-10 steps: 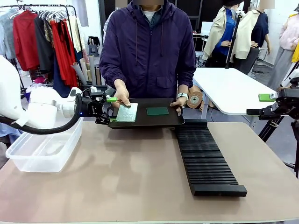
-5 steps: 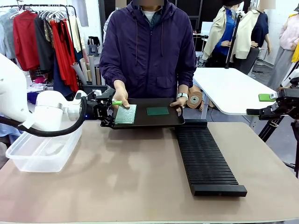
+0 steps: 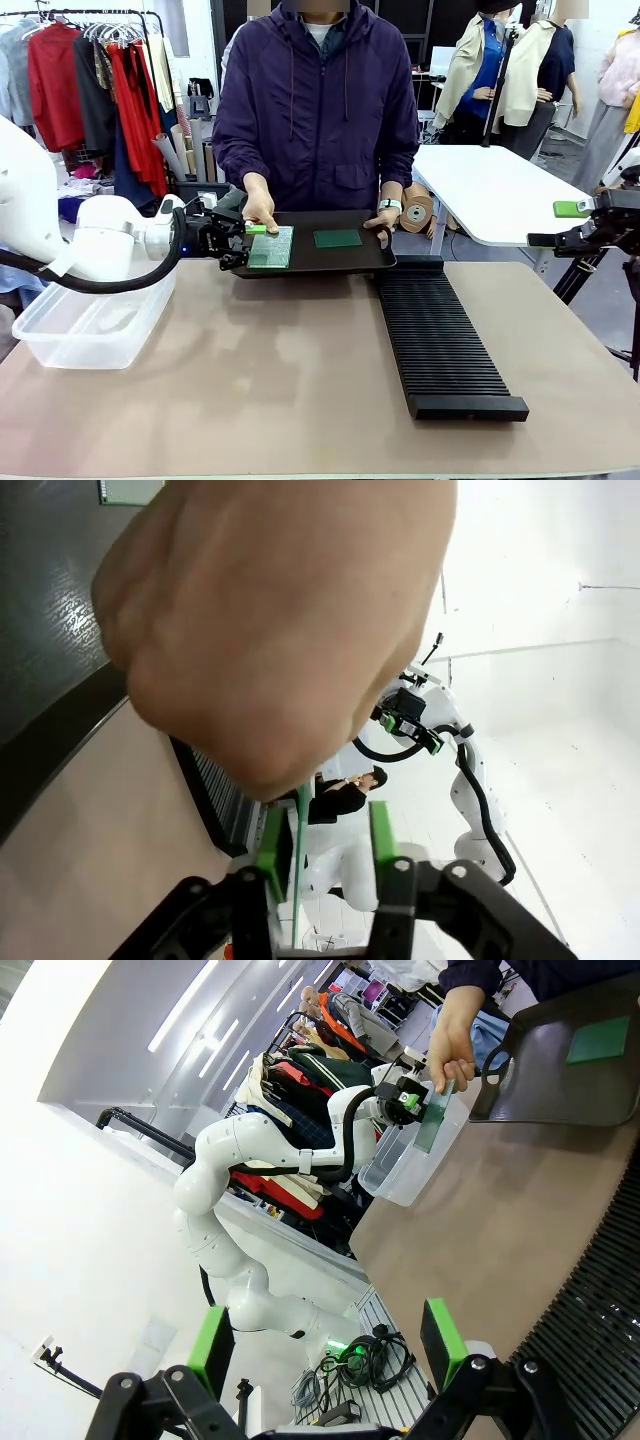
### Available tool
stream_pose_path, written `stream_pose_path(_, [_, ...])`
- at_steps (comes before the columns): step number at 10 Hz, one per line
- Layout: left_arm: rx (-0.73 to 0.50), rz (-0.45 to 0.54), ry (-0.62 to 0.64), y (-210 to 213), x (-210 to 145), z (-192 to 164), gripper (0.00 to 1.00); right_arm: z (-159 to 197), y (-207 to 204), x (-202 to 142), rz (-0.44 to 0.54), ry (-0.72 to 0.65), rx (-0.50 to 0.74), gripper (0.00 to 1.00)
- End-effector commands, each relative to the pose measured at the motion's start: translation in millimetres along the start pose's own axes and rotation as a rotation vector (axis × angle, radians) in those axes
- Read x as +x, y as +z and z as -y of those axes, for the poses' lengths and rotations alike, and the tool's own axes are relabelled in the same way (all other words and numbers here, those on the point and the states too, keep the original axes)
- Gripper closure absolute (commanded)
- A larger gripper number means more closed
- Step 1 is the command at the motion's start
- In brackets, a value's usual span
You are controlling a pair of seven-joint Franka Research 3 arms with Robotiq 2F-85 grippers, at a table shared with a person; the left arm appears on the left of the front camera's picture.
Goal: Sort PCBs into racks and boxes based on the side picked up.
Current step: Pick up the Blank PCB handed by the Human.
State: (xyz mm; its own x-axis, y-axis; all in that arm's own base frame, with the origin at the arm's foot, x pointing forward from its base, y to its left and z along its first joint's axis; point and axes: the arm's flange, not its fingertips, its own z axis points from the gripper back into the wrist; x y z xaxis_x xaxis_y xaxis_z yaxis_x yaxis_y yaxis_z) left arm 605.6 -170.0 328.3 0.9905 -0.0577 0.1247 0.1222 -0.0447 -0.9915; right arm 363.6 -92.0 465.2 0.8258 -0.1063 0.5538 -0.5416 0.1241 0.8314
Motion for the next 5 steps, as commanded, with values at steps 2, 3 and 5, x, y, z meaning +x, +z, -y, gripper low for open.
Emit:
stream_pose_path(2, [-0.019,0.041,-0.002,0.2,5.3,3.8,1.0,-1.0,0.7,0.0,0.001,0.003,0.003,0.0])
stream_pose_path(3, [-0.023,0.04,0.0,0.8,5.7,3.6,1.0,-1.0,0.7,0.0,0.001,0.003,0.003,0.0])
stream_pose_path(5, [-0.027,0.042,0.001,1.5,6.4,3.8,1.0,-1.0,0.7,0.0,0.001,0.003,0.003,0.0])
